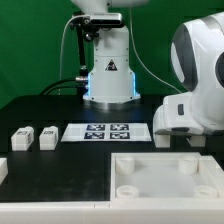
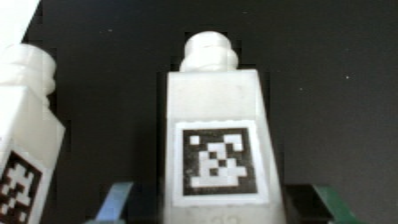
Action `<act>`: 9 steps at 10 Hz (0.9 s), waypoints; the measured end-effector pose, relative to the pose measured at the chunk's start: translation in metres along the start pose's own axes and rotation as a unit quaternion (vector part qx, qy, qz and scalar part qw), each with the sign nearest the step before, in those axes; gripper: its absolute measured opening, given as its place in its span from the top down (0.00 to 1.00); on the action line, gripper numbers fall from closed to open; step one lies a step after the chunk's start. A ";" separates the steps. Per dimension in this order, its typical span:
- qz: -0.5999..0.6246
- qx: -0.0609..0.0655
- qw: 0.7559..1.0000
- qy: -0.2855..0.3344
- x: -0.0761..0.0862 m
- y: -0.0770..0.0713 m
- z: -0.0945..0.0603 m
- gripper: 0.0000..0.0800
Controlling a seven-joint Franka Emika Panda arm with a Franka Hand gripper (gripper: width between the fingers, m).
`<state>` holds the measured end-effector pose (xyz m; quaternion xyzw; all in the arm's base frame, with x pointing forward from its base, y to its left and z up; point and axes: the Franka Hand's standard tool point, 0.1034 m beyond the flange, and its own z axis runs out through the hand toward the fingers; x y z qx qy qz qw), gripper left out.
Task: Assemble one leg
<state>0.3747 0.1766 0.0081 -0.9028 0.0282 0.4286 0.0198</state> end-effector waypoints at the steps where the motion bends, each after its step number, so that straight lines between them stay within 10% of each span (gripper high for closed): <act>1: 0.000 0.000 1.000 0.000 0.000 0.000 0.000 0.64; 4: -0.001 -0.001 1.000 0.000 0.000 0.001 -0.002 0.64; 9: -0.044 -0.003 0.992 0.122 -0.018 0.028 -0.117 0.63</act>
Offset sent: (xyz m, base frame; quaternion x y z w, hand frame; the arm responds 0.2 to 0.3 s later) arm 0.0000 0.0000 0.0000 0.0000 0.0000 0.0000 1.0000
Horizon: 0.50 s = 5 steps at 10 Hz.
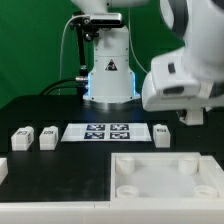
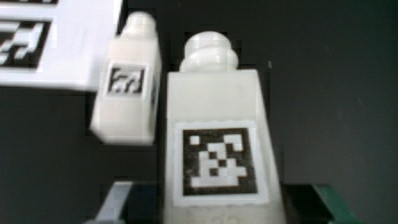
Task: Assemble one leg
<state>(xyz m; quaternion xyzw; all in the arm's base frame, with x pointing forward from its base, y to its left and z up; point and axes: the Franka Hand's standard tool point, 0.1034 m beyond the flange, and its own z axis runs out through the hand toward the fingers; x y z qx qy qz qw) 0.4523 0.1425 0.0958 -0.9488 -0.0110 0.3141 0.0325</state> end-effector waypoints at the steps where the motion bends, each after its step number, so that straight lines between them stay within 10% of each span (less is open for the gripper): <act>1: 0.000 0.001 0.998 0.069 0.000 -0.001 -0.010 0.63; 5: -0.031 0.000 0.965 0.260 0.004 0.014 -0.032 0.63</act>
Offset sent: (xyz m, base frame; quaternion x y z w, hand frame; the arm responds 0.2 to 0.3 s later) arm 0.0000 0.0000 0.0000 0.0000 0.3523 0.0000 0.9359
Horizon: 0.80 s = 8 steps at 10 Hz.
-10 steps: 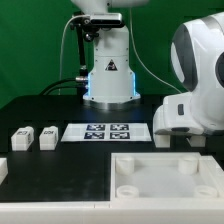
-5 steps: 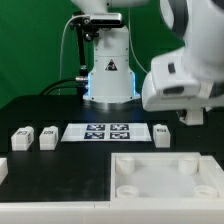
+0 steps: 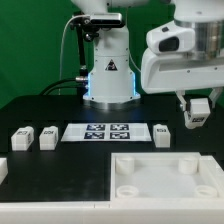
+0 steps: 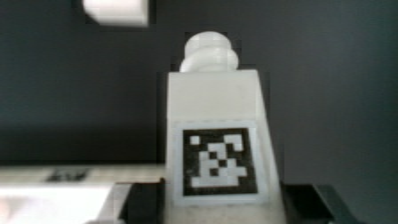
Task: Assemble one leg
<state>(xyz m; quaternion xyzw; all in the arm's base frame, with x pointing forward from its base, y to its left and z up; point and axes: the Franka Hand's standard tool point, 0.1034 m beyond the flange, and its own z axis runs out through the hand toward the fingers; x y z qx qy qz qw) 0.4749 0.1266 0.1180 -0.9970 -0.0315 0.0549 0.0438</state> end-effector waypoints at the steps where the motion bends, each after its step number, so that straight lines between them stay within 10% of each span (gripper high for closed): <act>1: -0.001 -0.002 0.998 0.058 0.028 0.015 -0.026 0.63; 4: 0.002 -0.007 0.982 0.188 0.070 0.011 -0.080 0.63; 8: -0.006 0.022 0.926 0.377 0.061 0.003 -0.072 0.63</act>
Offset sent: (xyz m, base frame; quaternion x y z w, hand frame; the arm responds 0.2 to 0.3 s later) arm 0.0450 0.0145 0.0673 -0.0267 0.1823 0.0454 0.9818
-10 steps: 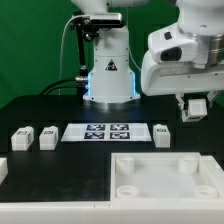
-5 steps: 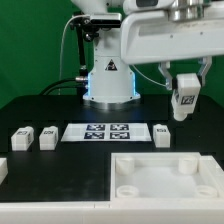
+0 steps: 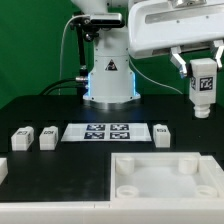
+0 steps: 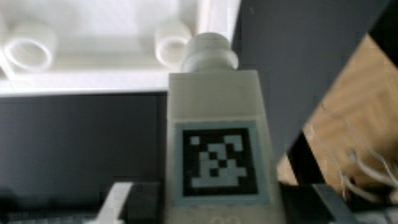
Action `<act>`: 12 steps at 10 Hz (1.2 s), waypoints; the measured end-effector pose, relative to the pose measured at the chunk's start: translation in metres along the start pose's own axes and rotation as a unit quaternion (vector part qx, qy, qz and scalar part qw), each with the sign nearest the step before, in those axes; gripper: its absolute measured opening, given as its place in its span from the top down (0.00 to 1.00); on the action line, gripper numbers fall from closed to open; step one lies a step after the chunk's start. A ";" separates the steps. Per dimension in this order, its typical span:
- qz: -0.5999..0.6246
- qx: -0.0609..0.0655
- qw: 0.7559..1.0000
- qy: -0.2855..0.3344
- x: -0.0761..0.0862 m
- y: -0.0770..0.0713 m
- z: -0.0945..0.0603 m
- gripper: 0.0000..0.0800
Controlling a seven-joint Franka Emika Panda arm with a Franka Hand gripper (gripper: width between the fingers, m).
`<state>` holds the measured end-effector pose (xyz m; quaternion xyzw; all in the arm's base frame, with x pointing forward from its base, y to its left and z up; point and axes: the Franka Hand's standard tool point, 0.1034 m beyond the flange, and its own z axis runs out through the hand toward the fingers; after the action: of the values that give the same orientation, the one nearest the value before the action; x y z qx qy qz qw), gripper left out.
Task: Assemble one leg
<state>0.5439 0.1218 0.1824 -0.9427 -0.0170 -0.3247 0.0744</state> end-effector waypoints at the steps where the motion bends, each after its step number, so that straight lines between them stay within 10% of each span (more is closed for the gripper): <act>1: 0.000 -0.002 1.000 -0.004 -0.010 0.002 0.005 0.63; 6: -0.029 -0.024 0.999 -0.031 0.024 0.022 0.035 0.63; 12: -0.029 -0.022 0.999 -0.017 0.014 0.008 0.053 0.63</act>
Offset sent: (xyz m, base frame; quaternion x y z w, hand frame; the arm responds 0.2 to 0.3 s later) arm 0.0566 -0.0488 0.0000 -0.1147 0.0023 -0.0963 0.9887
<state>0.5879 0.1219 0.1486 -0.9487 -0.0383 -0.3107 0.0438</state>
